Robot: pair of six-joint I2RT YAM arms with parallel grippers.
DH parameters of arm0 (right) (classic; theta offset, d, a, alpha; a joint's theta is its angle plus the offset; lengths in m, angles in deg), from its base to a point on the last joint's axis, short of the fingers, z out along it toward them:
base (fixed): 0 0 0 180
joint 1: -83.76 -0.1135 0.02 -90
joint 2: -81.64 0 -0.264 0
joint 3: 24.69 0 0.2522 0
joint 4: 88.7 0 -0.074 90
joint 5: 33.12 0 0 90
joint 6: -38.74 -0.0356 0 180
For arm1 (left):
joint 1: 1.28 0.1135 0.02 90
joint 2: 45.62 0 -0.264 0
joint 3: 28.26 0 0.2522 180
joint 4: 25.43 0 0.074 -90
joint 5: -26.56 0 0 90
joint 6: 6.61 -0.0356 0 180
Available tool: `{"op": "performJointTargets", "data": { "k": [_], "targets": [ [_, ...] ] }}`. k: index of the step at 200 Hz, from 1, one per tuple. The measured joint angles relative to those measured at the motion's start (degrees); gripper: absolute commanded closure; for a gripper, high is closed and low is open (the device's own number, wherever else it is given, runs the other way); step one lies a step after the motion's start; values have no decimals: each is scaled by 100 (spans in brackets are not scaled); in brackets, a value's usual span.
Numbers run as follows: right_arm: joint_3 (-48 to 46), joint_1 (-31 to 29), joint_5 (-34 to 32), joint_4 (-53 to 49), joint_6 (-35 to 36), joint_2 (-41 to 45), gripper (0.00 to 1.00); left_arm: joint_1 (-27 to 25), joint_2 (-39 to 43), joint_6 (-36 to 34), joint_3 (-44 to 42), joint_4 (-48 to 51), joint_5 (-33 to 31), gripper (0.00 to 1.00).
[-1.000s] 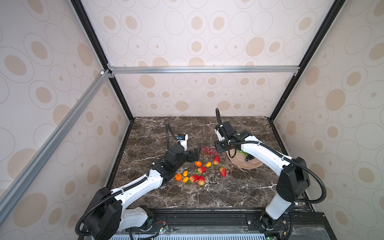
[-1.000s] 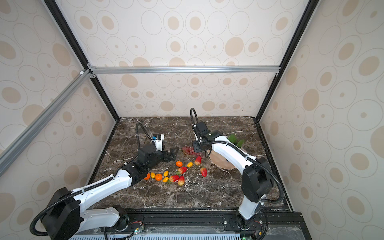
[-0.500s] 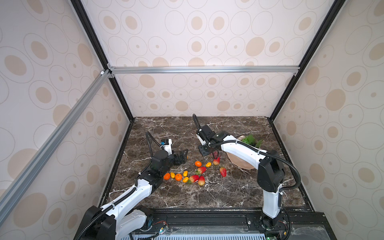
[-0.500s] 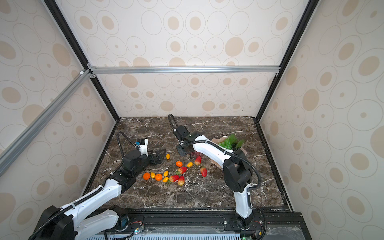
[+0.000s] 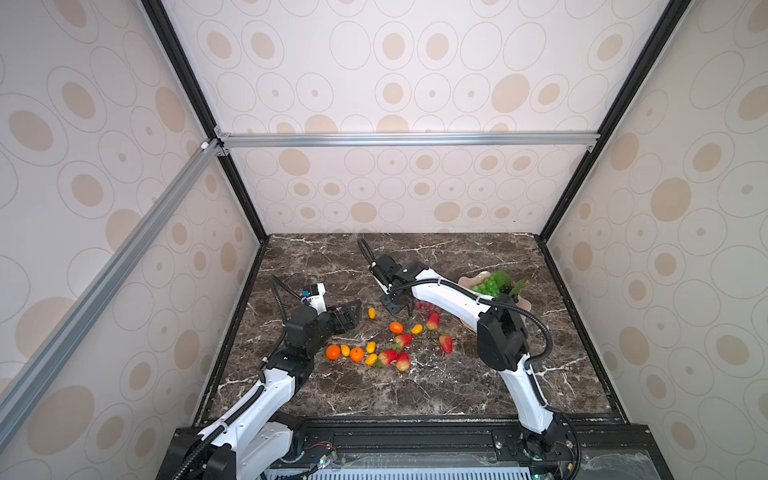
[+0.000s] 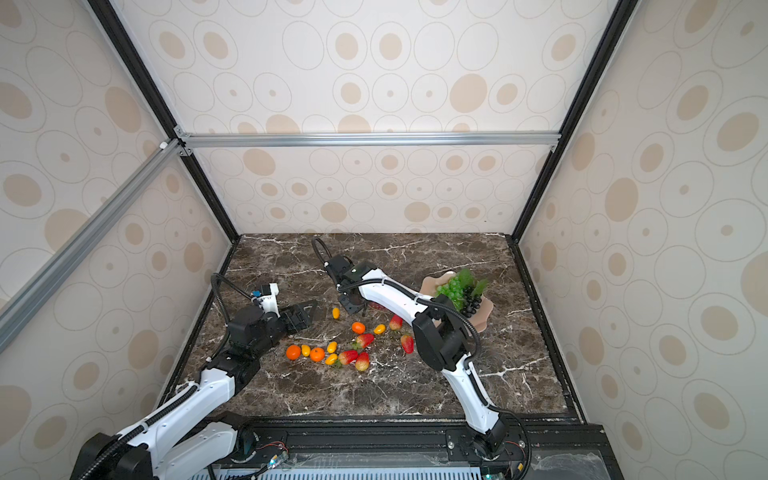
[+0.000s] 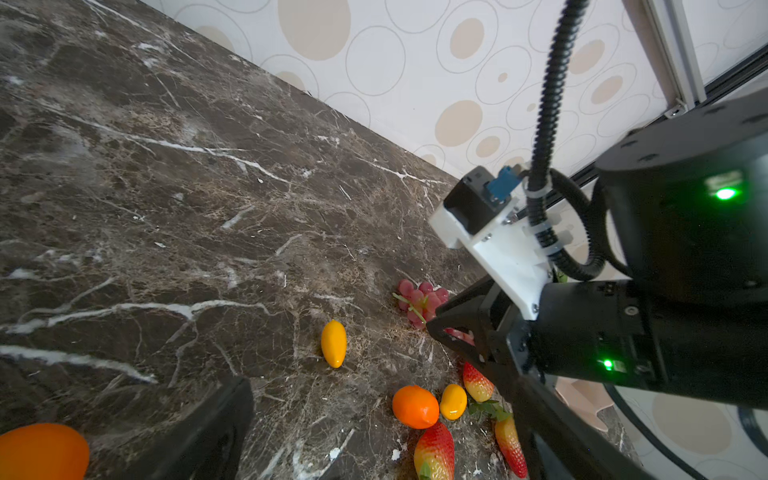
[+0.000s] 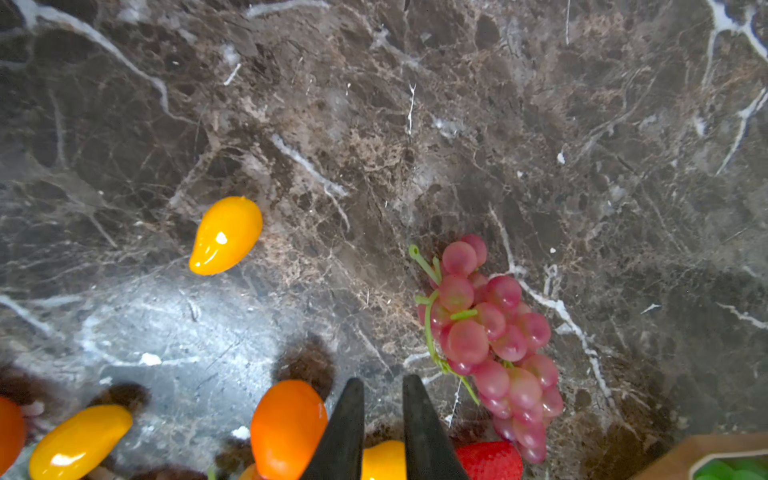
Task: Place and organize the fake fruits in the fruit bowl
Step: 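Move the right gripper down onto the red grapes in the fruit pile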
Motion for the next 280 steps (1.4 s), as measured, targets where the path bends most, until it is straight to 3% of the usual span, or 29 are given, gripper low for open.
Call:
{"op": "performJointTargets", "data": {
  "k": [113,280],
  "targets": [
    [1473,-66,-573,-662,339,-1071,68,225,111,219,-175,-131,125,2],
    [2074,-66,-1008,-979,691,-1727,72,243,-52,238,-192,-247,238,2]
  ]
}}
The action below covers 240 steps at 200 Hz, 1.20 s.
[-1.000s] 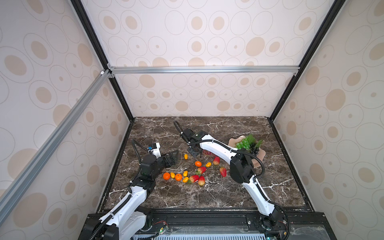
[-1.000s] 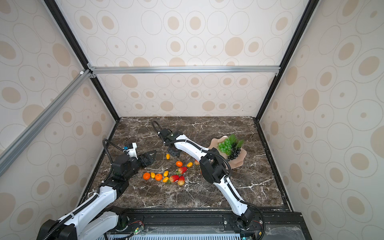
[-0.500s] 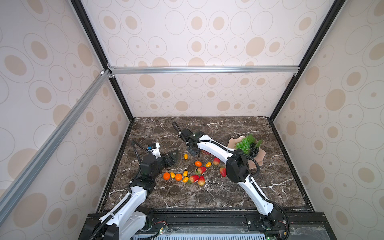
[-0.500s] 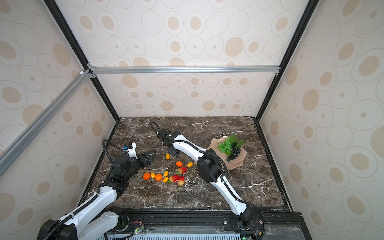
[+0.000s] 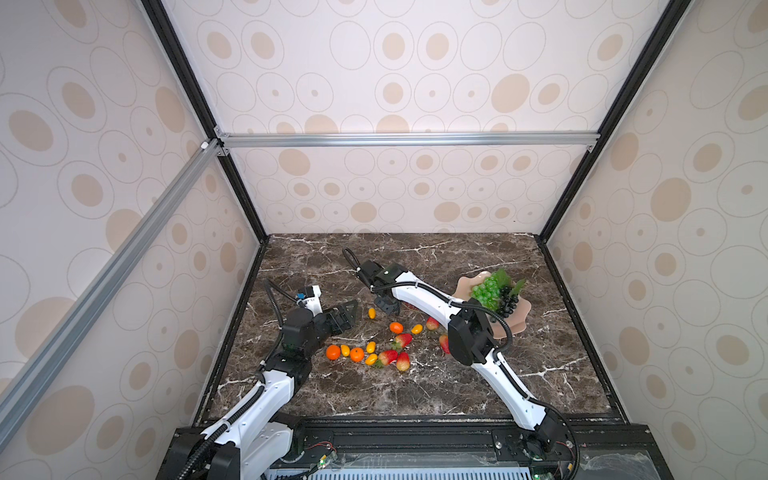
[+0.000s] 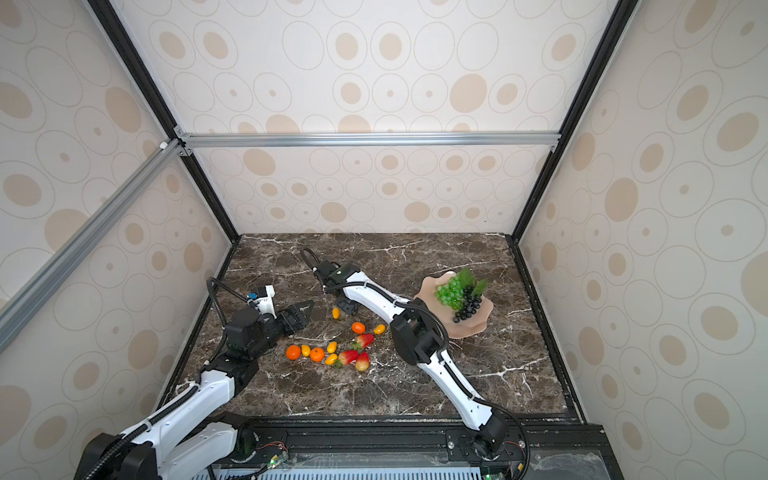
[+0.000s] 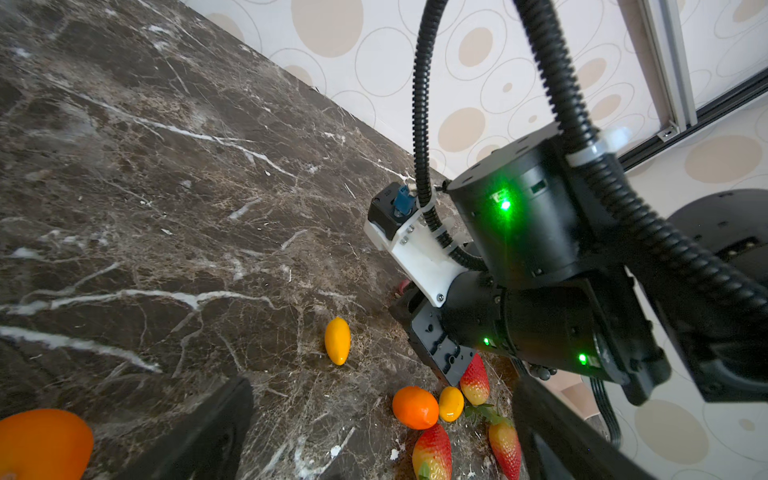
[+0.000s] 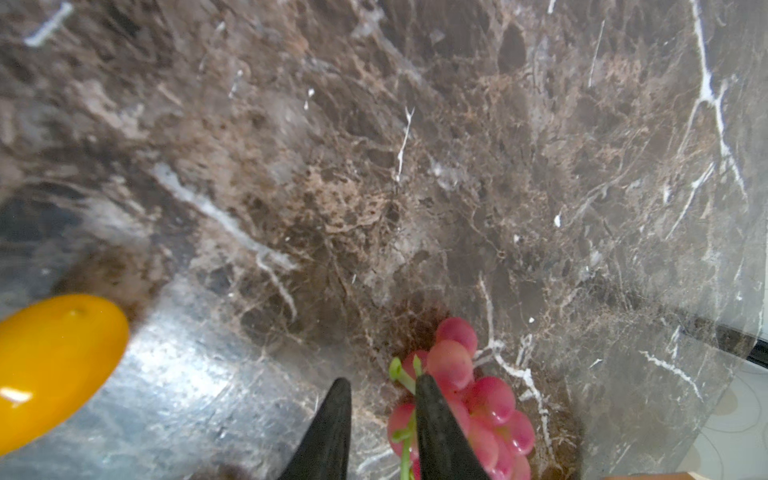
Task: Place and organize the fake fruits in the fruit bowl
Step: 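Move the right gripper down onto the red grapes in the fruit pile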
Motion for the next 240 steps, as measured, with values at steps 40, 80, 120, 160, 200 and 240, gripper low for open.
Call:
{"op": "performJointTargets", "data": {
  "k": [40,80,120,160,200,240],
  "targets": [
    [2,0,-33,-11,17,-33,77,2,0,0,0,-31,2,2],
    [2,0,-46,-24,20,-33,82,4,0,0,0,-28,4,2],
    [2,0,-81,-31,24,-33,87,4,2,0,0,-31,7,2],
    [2,0,-144,-28,35,-33,90,4,2,0,-2,-31,15,2],
    [2,0,-170,-24,35,-33,94,4,2,0,-2,-31,15,2],
    [2,0,-166,-17,13,-31,98,4,2,-4,-2,-28,22,2]
  ]
}}
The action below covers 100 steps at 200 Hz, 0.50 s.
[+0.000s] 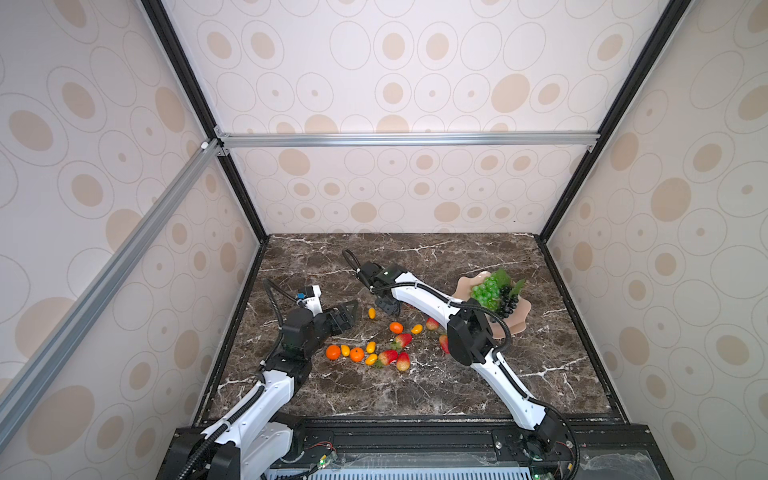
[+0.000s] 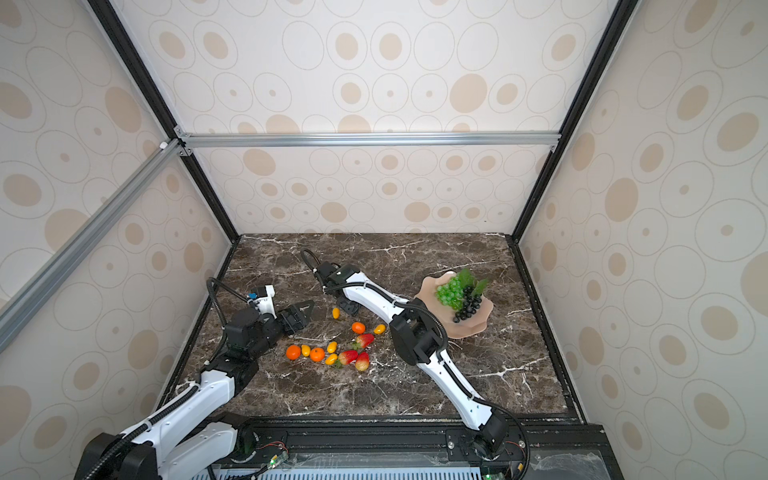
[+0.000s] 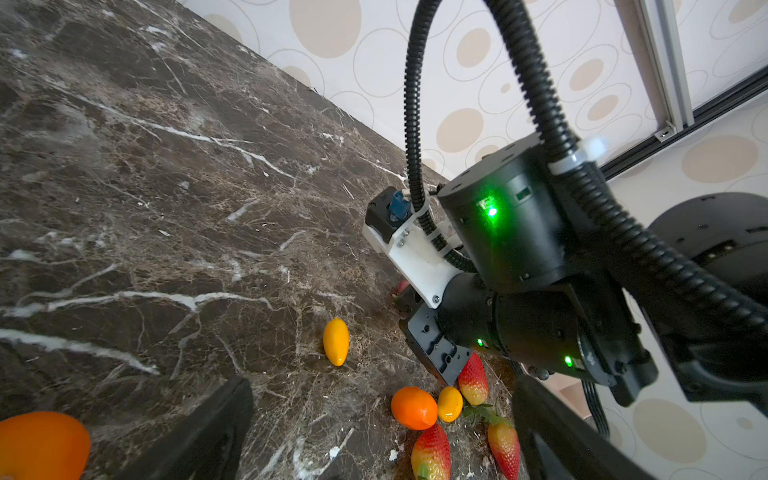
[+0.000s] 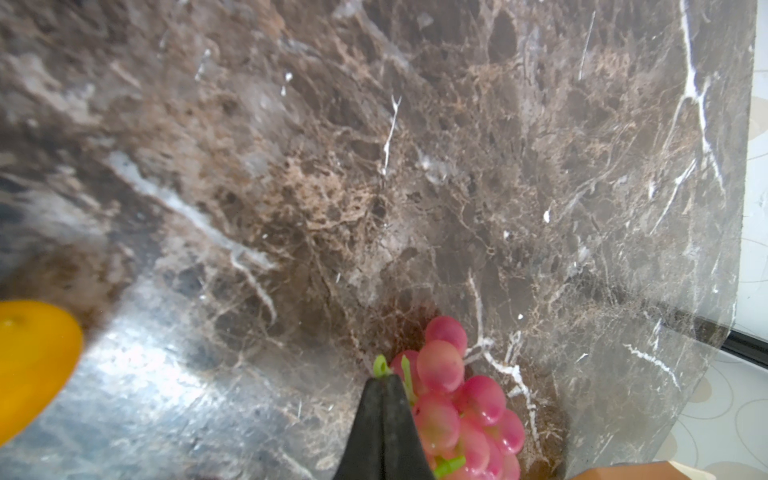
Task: Place and organize the fake fruits in the fruit bowl
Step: 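Move the right gripper down onto the red grapes in the fruit pile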
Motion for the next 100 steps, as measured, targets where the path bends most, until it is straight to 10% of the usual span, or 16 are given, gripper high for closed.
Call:
{"op": "performJointTargets", "data": {
  "k": [100],
  "targets": [
    [-367,44,131,186,-219,960,100,-289,-433,-306,90,-2,260,2]
  ]
}}
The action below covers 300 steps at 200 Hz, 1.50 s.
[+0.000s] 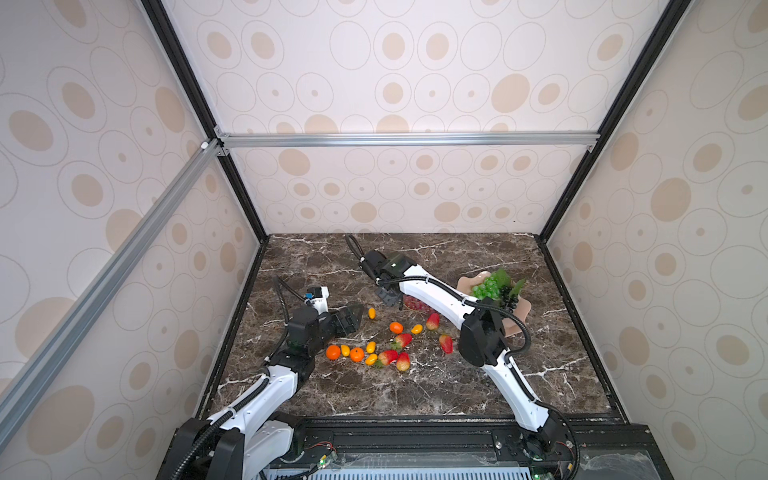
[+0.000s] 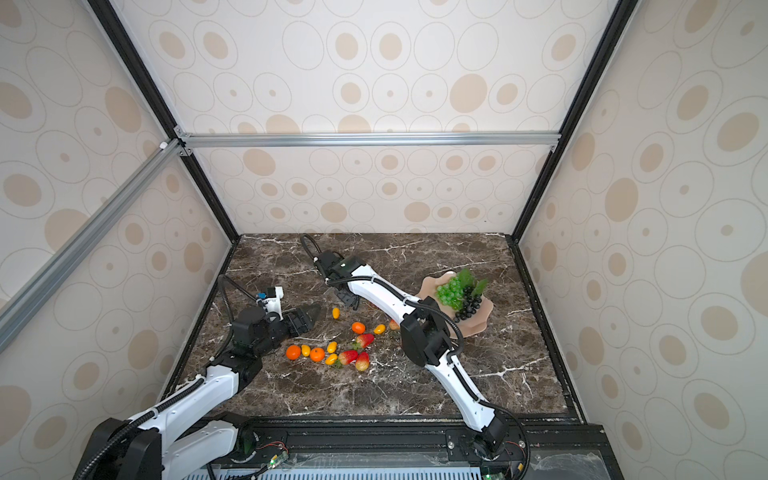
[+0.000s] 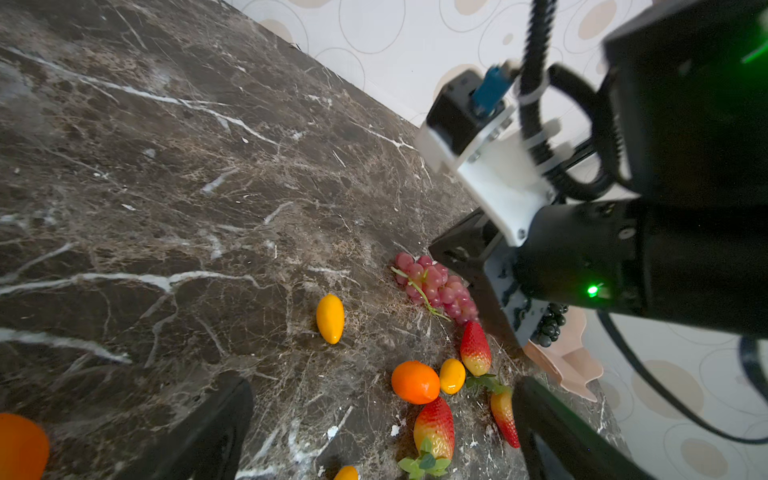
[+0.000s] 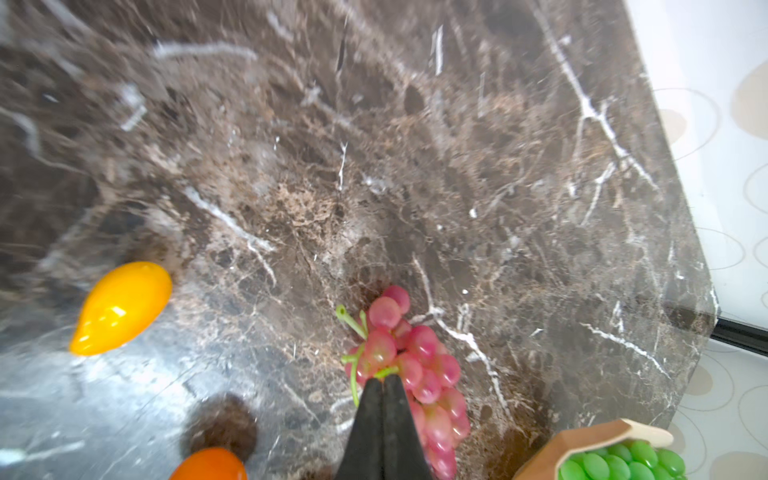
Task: Place and organize the fake fruits in the fruit bowl
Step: 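Move the right gripper down onto the red grapes in the fruit pile, then close the right gripper on the red grapes stem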
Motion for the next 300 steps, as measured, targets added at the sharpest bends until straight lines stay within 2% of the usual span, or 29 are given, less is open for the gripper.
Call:
{"op": "performJointTargets", "data": {
  "k": [54,110,175,210,300],
  "targets": [
    [-94,140,315,107,-87,284,98,-249,-229,-116,201,-26,-11,2],
    [-153,125,490,70,13,181,76,-251,-275,-122,203,4,-214,2],
    [-151,39,470,35,291,-374,62,-146,-138,-17,151,4,-337,2],
    [-149,-2,472,13,341,-446,62,-33,-50,13,61,7,-337,2],
    [15,-7,273,-7,433,-728,70,0,13,55,-63,11,-332,2]
  ]
}}
